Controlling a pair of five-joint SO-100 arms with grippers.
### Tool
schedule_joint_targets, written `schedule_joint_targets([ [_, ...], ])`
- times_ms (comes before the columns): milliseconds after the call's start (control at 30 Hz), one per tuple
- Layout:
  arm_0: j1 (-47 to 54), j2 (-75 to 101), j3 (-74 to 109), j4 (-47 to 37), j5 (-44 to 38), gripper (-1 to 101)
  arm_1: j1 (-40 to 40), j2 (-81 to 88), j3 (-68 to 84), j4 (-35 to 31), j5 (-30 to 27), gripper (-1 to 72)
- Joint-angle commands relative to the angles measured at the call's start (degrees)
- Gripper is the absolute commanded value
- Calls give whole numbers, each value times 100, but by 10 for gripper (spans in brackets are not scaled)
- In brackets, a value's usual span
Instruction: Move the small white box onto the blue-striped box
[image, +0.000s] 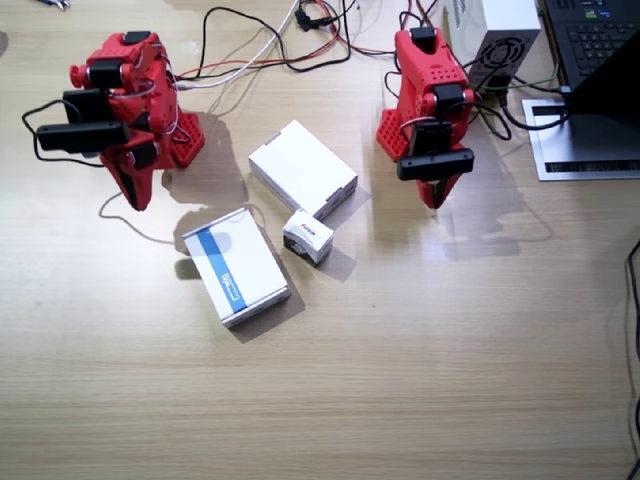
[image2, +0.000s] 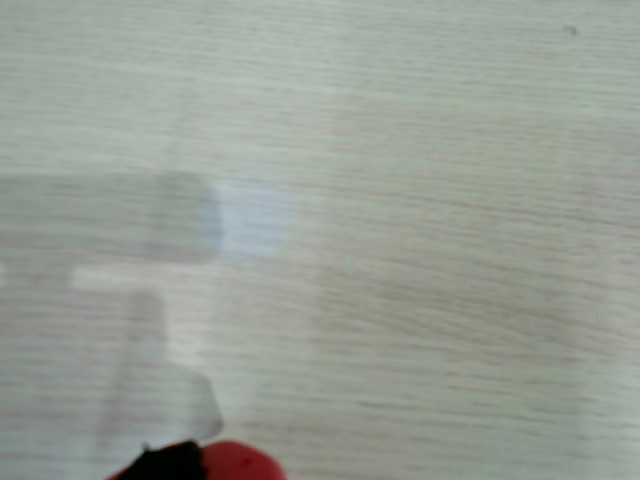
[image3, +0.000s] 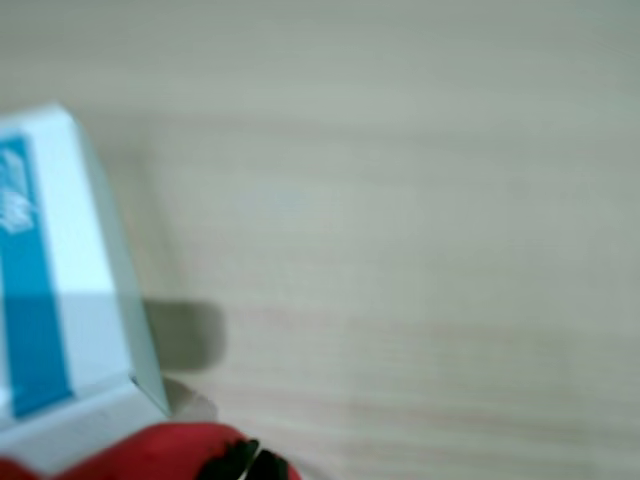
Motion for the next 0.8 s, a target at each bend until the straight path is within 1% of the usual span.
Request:
schedule_joint_targets([
  [0, 0, 158, -97, -88, -404, -1, -738, -114, -782, 167, -193, 25],
  [67, 53, 158, -97, -290, -853, 0, -1204, -202, -1037, -35, -308, 89],
  [100, 70, 158, -97, -352, -1028, 0, -1389, -475, -1230, -158, -387, 129],
  [133, 105, 158, -97, -396, -1143, 0, -1529, -853, -1477, -281, -457, 184],
  [200, 114, 141, -97, -510, -1292, 0, -1898, -1644, -1995, -334, -677, 289],
  [233, 88, 132, -97, -563, -1345, 0, -2145, -1890, -2162, -466, -686, 333],
  [300, 79, 149, -97, -580, -1389, 0, -2707, -2505, -2443, -589, -896, 412],
  [367, 114, 149, -97, -642, -1406, 0, -3322, -3560, -3041, -343, -1178, 443],
  [433, 176, 149, -97, -668, -1477, 0, -3797, -4526, -3735, -105, -1608, 450],
  [500, 229, 149, -97, -659, -1547, 0, -4096, -5458, -4500, 123, -2101, 451],
  [567, 246, 149, -97, -721, -1600, 0, -4298, -6627, -5511, 483, -2522, 451],
  [667, 237, 149, -97, -782, -1635, 0, -4342, -8552, -7128, 791, -2821, 457],
  [767, 229, 149, -97, -791, -1635, 0, -4438, -9782, -8306, 1222, -2927, 459],
])
